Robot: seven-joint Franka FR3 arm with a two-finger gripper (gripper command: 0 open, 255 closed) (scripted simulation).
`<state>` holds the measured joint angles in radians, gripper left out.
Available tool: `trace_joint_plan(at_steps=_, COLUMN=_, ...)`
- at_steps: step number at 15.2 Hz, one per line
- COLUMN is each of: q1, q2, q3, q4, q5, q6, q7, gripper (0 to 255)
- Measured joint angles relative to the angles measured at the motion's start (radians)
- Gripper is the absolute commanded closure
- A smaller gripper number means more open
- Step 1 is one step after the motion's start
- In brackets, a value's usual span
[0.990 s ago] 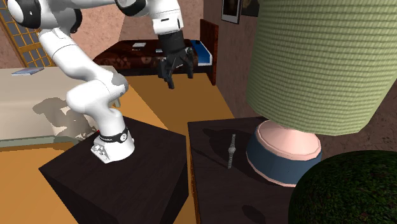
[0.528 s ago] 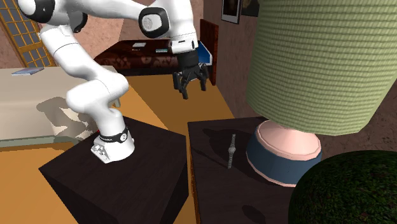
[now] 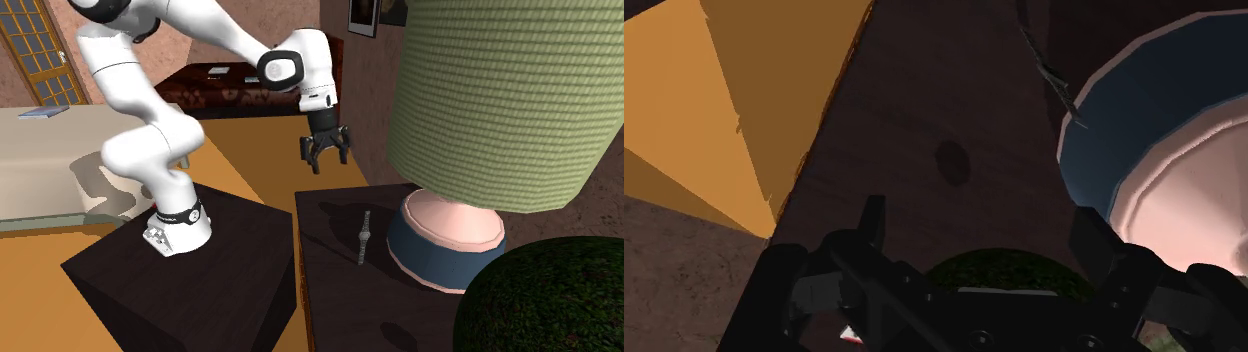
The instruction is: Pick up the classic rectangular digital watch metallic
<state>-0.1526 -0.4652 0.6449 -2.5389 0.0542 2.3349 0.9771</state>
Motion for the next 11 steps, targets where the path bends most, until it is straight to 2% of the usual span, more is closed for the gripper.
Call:
trace_joint_plan(at_steps=2, q1=-0.064, q2=0.074, q3=0.093, q4=0.033, q5=-0.068, q6=0.038, q7=0.121, gripper=0)
trace_joint_plan(at_steps=5, q1=-0.2, q2=0.219, q3=0.253, q4=0.089, q5=-0.241, q6=0.088, q7=0.344, gripper=0)
trace_joint_plan(at_steps=7, q1=-0.31, q2=0.369, q3=0.373, q4=0.154, q5=-0.437, q6=0.08, q7=0.542, gripper=0)
trace_joint_plan(at_steps=8, q1=-0.336, q2=0.454, q3=0.41, q4=0.188, q5=-0.556, q6=0.053, q7=0.653, gripper=0)
trace_joint_plan(at_steps=9, q1=-0.333, q2=0.542, q3=0.423, q4=0.226, q5=-0.672, q6=0.015, q7=0.761, gripper=0)
trace_joint_plan(at_steps=11, q1=-0.255, q2=0.709, q3=0.372, q4=0.314, q5=-0.87, q6=-0.068, q7=0.94, gripper=0)
